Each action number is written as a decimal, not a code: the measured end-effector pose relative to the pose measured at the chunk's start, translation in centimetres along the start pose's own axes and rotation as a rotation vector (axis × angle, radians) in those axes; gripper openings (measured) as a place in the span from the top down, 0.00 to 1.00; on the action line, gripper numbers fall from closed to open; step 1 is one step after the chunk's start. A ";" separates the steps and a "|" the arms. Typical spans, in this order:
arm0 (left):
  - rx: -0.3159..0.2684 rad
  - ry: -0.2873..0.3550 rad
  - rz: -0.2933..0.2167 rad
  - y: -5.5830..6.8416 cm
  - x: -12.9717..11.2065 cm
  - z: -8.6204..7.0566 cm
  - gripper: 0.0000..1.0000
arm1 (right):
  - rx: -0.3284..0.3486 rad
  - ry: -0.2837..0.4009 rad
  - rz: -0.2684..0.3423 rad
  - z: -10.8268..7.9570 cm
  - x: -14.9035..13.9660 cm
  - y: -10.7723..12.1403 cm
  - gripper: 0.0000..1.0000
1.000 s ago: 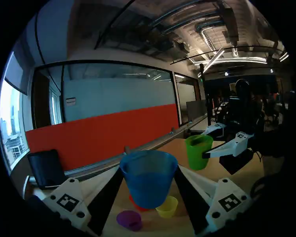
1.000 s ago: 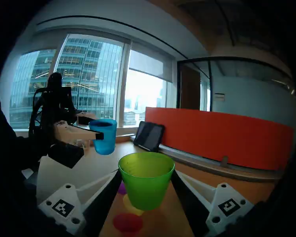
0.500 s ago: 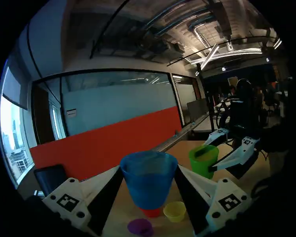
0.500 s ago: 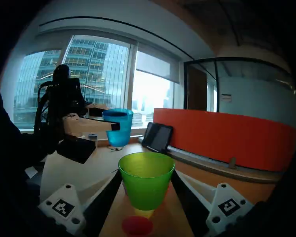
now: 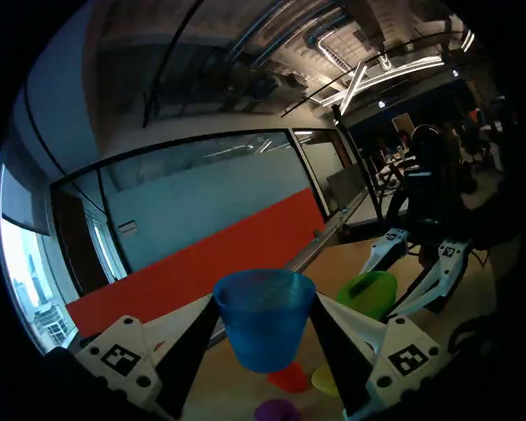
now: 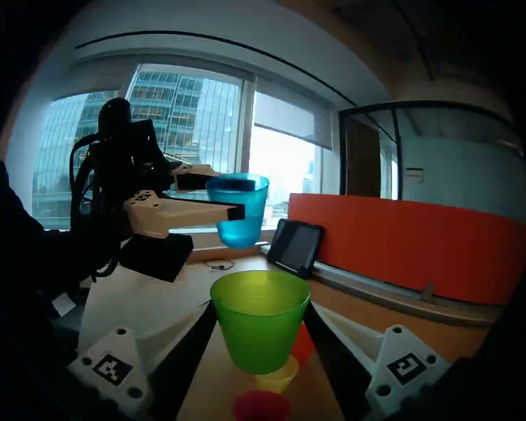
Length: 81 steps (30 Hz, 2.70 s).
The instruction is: Pour water
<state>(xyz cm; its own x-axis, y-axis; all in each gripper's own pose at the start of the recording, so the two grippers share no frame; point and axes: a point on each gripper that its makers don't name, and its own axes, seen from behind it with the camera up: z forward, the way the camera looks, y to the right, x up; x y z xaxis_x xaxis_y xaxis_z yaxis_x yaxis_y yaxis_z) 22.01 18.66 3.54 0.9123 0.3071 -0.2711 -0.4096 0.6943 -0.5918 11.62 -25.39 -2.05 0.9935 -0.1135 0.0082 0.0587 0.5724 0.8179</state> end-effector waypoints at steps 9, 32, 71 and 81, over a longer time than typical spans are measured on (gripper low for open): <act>0.019 0.013 0.120 -0.4 1.6 0.3 0.13 | 0.020 0.000 0.004 0.6 -0.5 -0.9 0.10; 0.047 0.041 0.404 -0.3 5.4 0.4 0.13 | 0.071 0.006 0.020 1.9 -0.9 -2.7 0.10; 0.084 0.056 0.743 -0.1 7.0 1.9 0.13 | 0.070 0.016 0.018 2.0 -0.5 -2.2 0.10; 0.086 0.060 0.792 0.0 7.3 2.0 0.13 | 0.065 0.021 0.017 1.7 -0.3 -1.8 0.10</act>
<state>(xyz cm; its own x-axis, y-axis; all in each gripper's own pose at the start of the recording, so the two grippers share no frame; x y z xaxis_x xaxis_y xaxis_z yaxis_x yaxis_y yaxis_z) 28.64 22.18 3.12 0.3472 0.6964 -0.6280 -0.9316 0.3329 -0.1459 11.03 -27.78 -2.54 0.9962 -0.0869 0.0107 0.0362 0.5199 0.8534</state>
